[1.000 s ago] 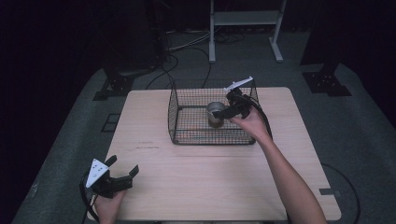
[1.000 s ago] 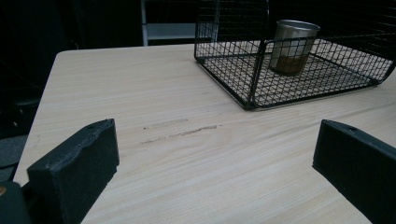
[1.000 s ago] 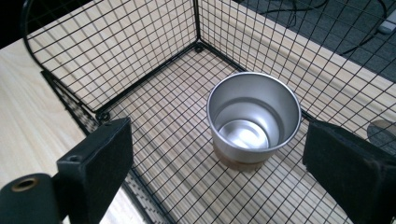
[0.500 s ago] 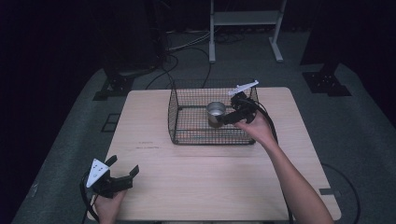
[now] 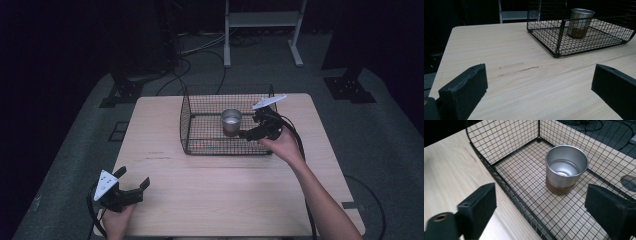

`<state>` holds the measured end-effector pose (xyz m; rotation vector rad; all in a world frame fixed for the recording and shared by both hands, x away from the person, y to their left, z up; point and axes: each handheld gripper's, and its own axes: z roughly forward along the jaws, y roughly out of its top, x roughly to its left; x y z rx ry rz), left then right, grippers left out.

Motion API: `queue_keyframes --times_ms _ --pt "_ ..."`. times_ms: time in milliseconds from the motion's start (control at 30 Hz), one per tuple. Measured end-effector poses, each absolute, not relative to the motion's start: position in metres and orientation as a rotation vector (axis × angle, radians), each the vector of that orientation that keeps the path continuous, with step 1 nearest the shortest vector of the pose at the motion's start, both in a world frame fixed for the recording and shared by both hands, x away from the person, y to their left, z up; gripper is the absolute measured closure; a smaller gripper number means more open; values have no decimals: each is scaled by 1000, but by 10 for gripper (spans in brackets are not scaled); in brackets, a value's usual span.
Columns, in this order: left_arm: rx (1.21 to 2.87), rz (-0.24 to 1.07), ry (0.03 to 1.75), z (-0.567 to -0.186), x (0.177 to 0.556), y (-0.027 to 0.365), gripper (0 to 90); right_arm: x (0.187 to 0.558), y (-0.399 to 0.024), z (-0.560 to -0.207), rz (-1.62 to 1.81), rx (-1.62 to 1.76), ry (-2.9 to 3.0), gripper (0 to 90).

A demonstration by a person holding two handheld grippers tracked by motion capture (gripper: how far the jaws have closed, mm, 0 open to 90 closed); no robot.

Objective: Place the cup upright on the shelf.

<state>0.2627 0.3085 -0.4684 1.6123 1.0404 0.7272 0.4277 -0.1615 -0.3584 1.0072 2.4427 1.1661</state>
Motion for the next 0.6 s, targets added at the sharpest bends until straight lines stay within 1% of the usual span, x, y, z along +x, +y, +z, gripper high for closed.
queue_keyframes --times_ms 300,600 --pt "1614 730 1042 -469 263 309 0 416 -169 -370 1188 998 2450 106" --pt "1614 727 1043 -468 262 309 0 403 -180 -370 1217 1002 2431 106"
